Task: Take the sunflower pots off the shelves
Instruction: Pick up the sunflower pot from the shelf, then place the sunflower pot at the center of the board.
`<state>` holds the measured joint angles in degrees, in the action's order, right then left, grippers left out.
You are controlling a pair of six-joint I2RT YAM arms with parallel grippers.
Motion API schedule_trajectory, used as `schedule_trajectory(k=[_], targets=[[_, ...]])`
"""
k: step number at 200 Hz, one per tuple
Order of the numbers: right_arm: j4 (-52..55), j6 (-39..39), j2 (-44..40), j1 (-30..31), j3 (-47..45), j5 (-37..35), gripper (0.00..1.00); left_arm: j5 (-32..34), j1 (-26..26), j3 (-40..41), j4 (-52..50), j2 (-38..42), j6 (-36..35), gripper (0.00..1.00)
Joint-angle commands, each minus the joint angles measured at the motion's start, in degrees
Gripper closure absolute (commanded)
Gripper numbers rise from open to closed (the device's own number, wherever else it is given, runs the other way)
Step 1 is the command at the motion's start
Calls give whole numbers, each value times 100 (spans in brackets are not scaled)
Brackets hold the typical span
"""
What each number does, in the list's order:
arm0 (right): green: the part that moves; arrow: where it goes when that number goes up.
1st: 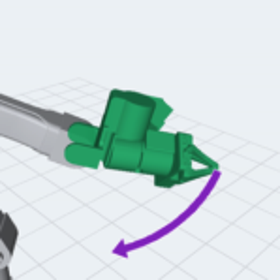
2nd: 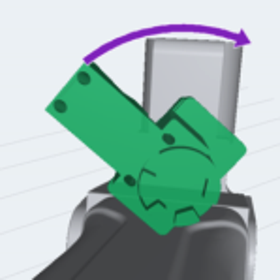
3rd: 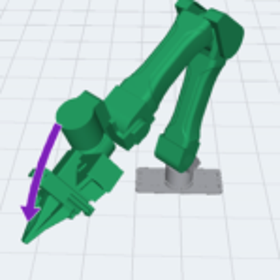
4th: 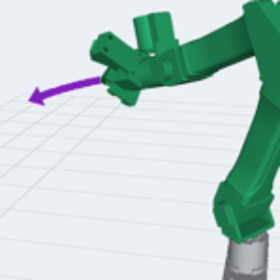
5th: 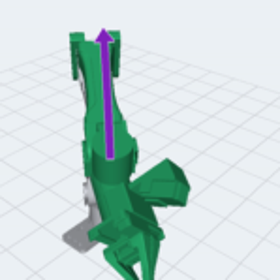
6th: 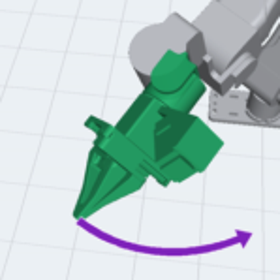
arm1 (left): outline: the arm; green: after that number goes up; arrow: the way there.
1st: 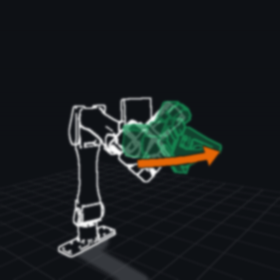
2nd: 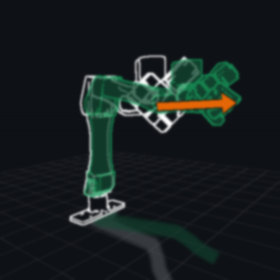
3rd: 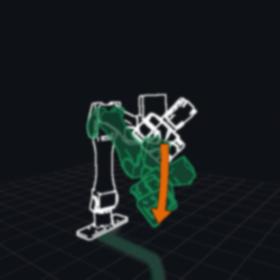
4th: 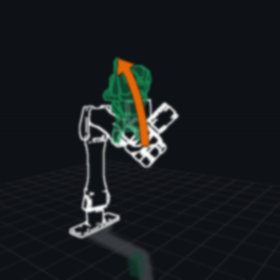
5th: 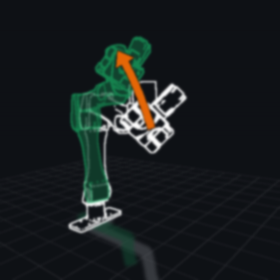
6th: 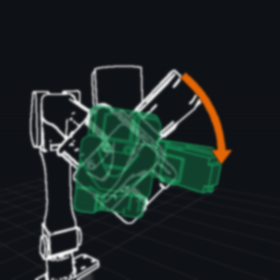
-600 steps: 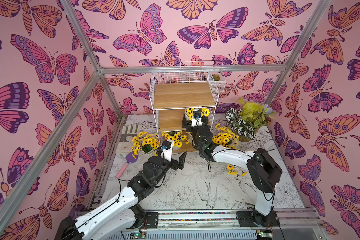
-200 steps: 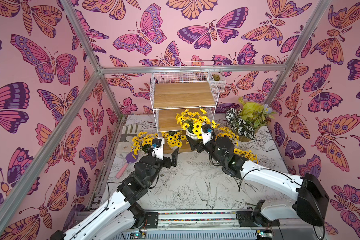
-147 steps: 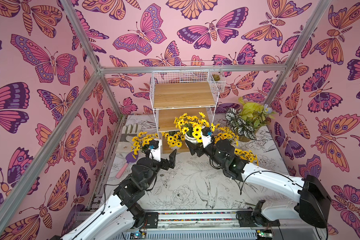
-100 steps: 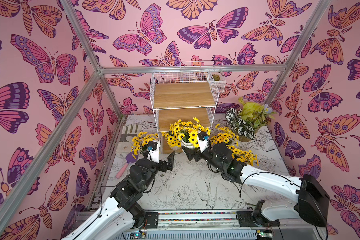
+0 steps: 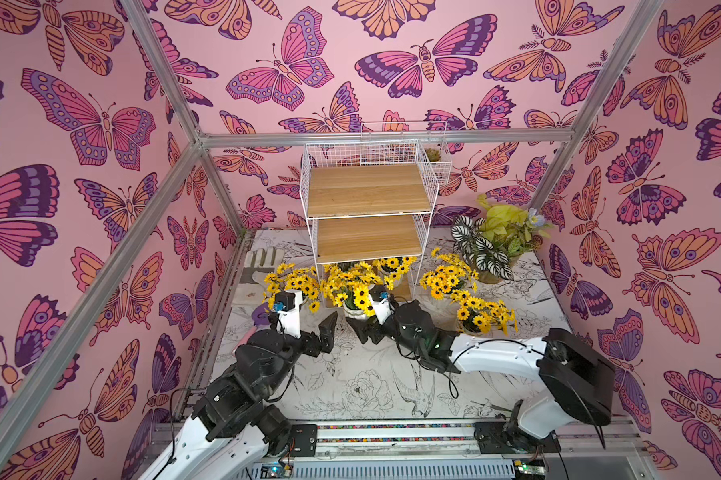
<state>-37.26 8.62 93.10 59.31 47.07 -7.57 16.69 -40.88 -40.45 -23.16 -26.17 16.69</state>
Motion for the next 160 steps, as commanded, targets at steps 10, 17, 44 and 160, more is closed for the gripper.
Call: schedule_trajectory(k=[10,17,44,160], targets=[[-1184,236,571,185,395,50,60,18,24,-77,-277,77,41,1],[-1272,262,711,204,434,59,59,35,27,-87,-285,77,31,1],[-1574,409,1168,221,607,255,59,95,28,-100,-294,86,28,1],[-1804,828,3004,221,2058,1209,58,318,28,-30,-292,29,102,1]])
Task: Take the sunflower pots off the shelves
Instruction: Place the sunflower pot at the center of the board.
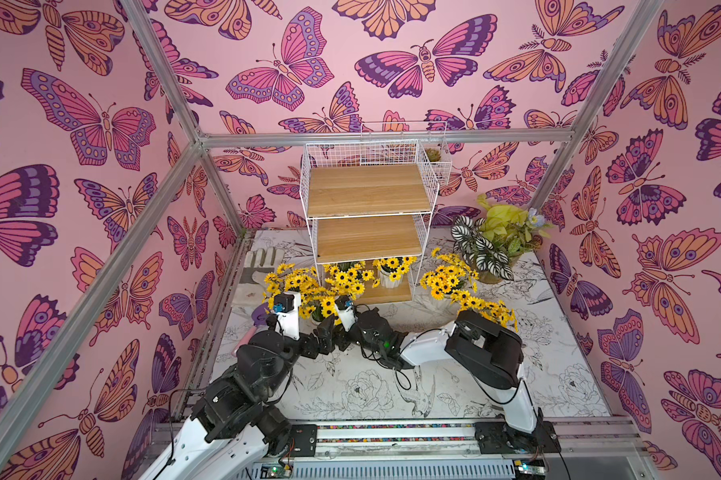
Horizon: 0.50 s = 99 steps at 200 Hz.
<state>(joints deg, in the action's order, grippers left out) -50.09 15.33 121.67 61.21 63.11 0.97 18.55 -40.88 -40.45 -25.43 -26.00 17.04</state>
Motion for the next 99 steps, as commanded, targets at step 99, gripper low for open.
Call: schedule_trajectory(k=[99], targets=[[-283,329,1335,29,1592,884,57,316,28,19,-83,-2,98,2]])
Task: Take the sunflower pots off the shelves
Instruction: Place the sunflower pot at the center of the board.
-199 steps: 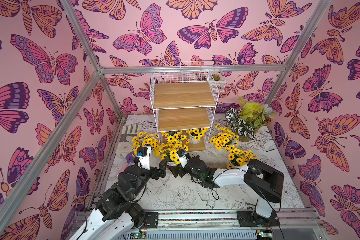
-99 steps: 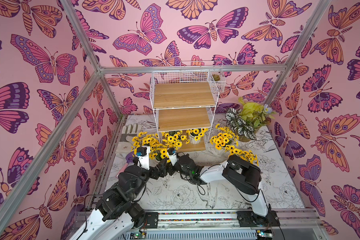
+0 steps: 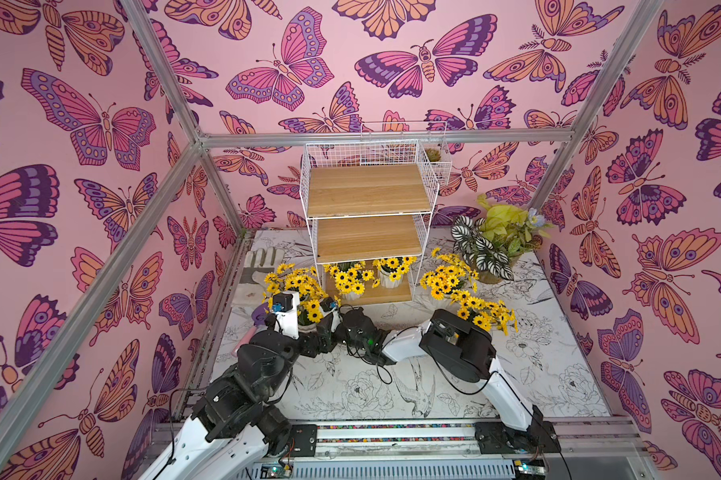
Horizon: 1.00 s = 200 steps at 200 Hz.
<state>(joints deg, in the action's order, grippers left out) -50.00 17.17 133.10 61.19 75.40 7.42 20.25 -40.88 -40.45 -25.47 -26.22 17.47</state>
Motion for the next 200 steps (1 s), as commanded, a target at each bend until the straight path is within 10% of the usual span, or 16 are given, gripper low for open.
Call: schedule_trajectory(k=[1,200], targets=[[-291,142,204,32,376,241,57,150,28,19,-84,20,59,2],[395,-898,1427,205,891,170,52,357,29,212,-168,-78,285,2]])
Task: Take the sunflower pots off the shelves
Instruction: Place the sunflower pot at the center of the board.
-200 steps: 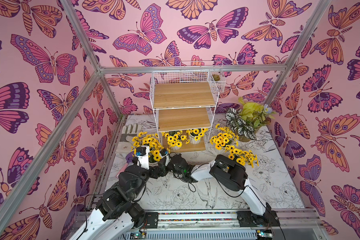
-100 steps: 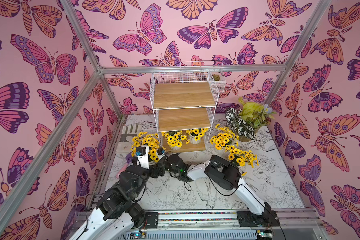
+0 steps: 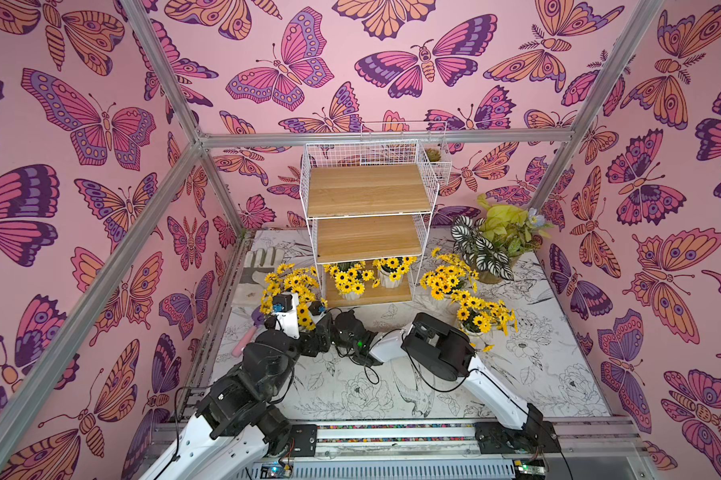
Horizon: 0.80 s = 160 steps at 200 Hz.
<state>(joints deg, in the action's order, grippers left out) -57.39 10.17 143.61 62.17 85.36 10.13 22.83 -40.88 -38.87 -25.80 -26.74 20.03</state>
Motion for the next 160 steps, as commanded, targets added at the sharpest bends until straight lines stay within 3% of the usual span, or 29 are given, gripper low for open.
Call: schedule_trajectory(k=[1,26,73,122,127,132,160], targets=[[1133,-204,377,104,-111,-113,51,99,28,51,-140,-29,33,2],[1378,-308,389,111,-116,-260,47,94,23,9,-222,-100,36,1],[1756,-301,425,119,-67,-355,23,116,28,-45,-410,-59,70,0],[1947,-324,288,120,-140,-372,17,173,27,-258,-894,-65,209,0],[1978,-330,292,119,-130,-370,14,184,28,-265,-928,-52,220,0],[2015,-326,285,118,-122,-350,0,195,28,-271,-956,-35,233,0],[2120,-337,236,141,-214,-393,1,235,28,-317,-1070,130,283,0]])
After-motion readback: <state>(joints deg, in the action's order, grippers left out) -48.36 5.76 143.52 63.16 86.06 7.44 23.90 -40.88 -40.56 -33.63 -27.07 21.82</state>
